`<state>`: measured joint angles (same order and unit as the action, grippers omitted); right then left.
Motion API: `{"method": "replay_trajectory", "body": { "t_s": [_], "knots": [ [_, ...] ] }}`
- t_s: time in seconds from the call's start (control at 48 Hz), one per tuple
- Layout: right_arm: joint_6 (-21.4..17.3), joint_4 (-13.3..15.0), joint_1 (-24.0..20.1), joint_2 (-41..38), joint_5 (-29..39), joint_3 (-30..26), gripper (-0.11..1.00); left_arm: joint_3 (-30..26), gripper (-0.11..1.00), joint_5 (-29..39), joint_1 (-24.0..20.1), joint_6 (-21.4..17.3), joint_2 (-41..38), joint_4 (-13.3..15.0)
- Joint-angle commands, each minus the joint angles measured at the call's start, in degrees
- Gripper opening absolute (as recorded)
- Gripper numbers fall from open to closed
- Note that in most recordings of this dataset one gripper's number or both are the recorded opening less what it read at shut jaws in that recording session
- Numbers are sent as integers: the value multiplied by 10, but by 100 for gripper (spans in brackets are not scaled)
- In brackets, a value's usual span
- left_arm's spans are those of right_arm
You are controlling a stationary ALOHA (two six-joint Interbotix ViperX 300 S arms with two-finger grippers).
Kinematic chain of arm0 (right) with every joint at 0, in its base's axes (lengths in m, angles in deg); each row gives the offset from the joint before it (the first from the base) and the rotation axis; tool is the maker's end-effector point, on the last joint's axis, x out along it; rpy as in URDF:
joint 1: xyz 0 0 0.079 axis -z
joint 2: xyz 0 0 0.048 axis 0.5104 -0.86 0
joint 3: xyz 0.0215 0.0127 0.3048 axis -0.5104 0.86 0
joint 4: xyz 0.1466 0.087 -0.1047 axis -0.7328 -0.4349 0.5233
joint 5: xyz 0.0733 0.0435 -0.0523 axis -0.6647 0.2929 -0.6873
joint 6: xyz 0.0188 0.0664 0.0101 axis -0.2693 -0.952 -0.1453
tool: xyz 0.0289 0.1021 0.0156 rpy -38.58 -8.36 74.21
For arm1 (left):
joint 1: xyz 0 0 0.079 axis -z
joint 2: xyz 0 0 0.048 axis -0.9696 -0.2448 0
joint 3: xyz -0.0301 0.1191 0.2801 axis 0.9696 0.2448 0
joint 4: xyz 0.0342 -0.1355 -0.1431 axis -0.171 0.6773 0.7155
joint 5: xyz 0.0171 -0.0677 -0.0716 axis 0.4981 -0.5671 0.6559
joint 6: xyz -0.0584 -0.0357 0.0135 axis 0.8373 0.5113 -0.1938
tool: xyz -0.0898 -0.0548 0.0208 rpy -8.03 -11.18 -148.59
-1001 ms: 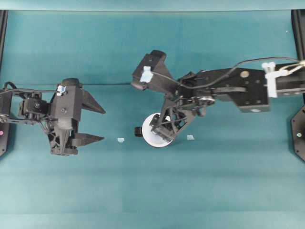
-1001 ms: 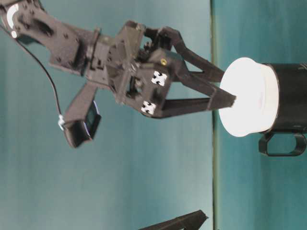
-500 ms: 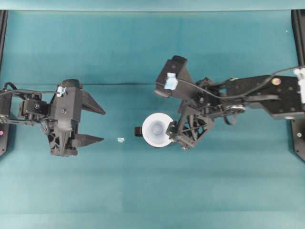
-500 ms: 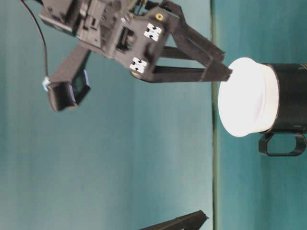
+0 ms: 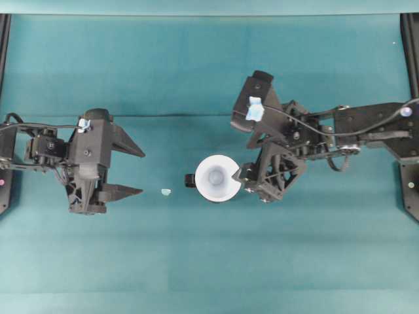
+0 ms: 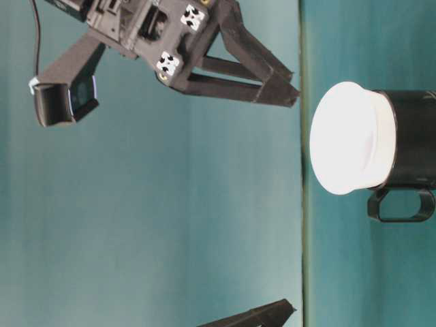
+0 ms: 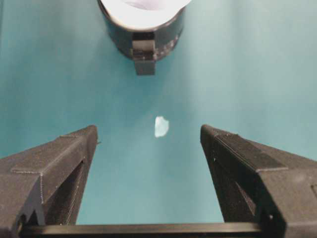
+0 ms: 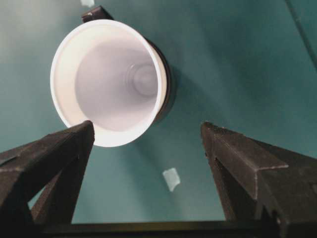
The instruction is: Put the paper cup into the moved cup holder.
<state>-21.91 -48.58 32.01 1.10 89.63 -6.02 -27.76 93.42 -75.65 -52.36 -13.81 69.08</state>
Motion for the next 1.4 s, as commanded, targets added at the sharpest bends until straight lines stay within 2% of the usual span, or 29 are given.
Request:
{"method": "replay_trajectory", "body": {
  "t_s": [0.0,0.125,0.354,0.584,0.688,1.376],
  "knots": [
    [6,10,-2,19,-8,1,93,-6,83,-4,2,0,2,-1],
    [6,25,-3,26,-12,9,93,-6,83,-4,2,0,3,0],
    [9,35,-6,34,-28,17,93,-7,83,-4,2,-1,3,-1],
    [69,45,-18,36,-42,20,93,-8,83,-4,2,-1,3,-1],
    [82,45,-18,36,-42,21,93,-9,83,-4,2,-1,3,-1],
    [83,45,-18,37,-40,22,93,-9,83,-4,2,-1,3,-1]
  ]
}}
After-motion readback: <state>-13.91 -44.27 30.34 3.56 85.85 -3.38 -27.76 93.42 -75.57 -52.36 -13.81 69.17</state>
